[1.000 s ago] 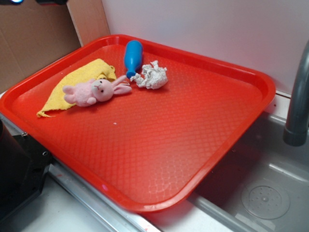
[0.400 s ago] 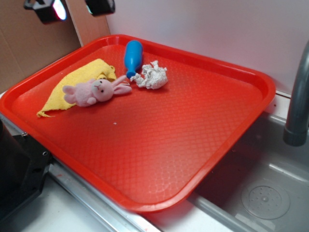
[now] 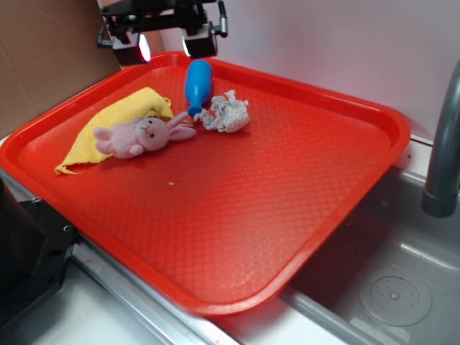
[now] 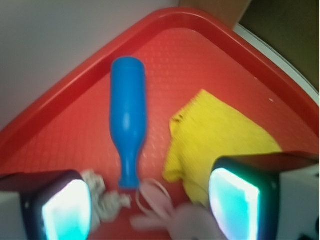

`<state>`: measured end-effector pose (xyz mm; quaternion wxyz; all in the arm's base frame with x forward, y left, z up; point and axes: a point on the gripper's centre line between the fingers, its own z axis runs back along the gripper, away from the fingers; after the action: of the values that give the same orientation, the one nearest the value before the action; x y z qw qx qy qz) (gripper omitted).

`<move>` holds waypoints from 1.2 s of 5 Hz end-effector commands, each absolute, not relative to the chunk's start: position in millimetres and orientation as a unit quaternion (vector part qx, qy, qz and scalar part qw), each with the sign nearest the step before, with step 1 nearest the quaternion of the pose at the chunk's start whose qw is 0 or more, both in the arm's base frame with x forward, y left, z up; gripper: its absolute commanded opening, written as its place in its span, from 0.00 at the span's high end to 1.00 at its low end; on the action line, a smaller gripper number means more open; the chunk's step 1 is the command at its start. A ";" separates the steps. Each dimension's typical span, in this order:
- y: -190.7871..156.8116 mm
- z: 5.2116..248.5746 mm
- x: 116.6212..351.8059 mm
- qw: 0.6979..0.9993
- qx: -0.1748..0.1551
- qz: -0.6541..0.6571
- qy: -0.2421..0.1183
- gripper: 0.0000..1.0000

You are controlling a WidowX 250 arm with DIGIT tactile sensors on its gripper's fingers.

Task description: Grab the blue bottle.

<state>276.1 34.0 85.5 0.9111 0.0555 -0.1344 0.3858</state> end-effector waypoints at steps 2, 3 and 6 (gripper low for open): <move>70.8 56.0 316.4 0.903 0.061 0.401 -0.143 0.00; 79.2 43.9 316.2 0.902 0.048 0.411 -0.124 0.00; 84.2 39.2 330.6 0.912 0.031 0.393 -0.110 1.00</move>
<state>321.8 72.9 20.2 0.9173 0.0375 -0.0730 0.3896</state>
